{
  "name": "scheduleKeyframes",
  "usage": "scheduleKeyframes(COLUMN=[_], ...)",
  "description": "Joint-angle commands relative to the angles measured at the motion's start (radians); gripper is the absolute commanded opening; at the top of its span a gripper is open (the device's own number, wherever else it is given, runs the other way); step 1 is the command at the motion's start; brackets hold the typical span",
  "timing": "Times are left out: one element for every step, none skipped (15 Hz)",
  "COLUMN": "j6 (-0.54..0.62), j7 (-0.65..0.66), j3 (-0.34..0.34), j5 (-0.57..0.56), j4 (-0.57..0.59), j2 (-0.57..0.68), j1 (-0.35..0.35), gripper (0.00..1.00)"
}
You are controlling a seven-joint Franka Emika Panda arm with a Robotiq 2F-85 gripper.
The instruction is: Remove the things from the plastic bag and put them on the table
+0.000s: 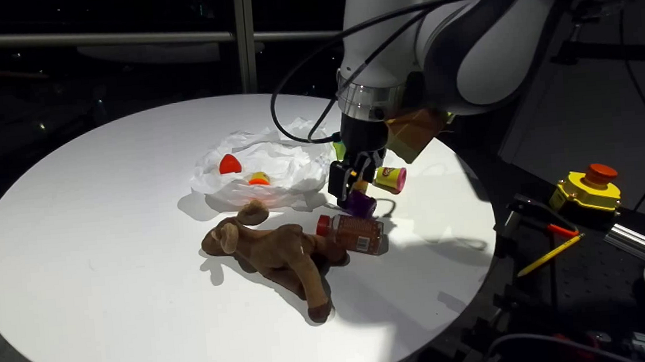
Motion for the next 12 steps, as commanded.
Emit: scheduleKeyframes(j6=[-0.140,-0.202,-0.248,-0.304,-0.356,-0.407,-0.440,-0.447,-0.423,-0.389,-0.372,-0.366], j7=[-0.194,-0.245,-0.253,-0.266,-0.256,-0.258,-0.232,-0.207,-0.198,-0.191,-0.188,-0.193], j3=[0.096,0.102,0.092,0.092,0.082,0.084,0.087,0.080,0.069,0.057,0.051,0.048], j5=[0.270,0.344,0.378,0.420,0.439,0.468,0.485,0.478,0.459,0.437,0.437,0.444], j4=[0.074,0.119,0.169,0.231,0.298,0.364,0.440,0.502,0.560,0.609,0.655,0.695], j2=[-0.055,-0.064,-0.060,-0.050,-0.030,-0.003,0.042,0.083,0.129,0.177,0.226,0.268], j1=[-0.056,-0.055,-0.045,-0.044,-0.037,-0.039,-0.026,-0.010,-0.001,0.011,0.020,0.026], gripper=[1.00,1.00,1.00,1.00,1.00,0.99,1.00,1.00,1.00,1.00,1.00,1.00])
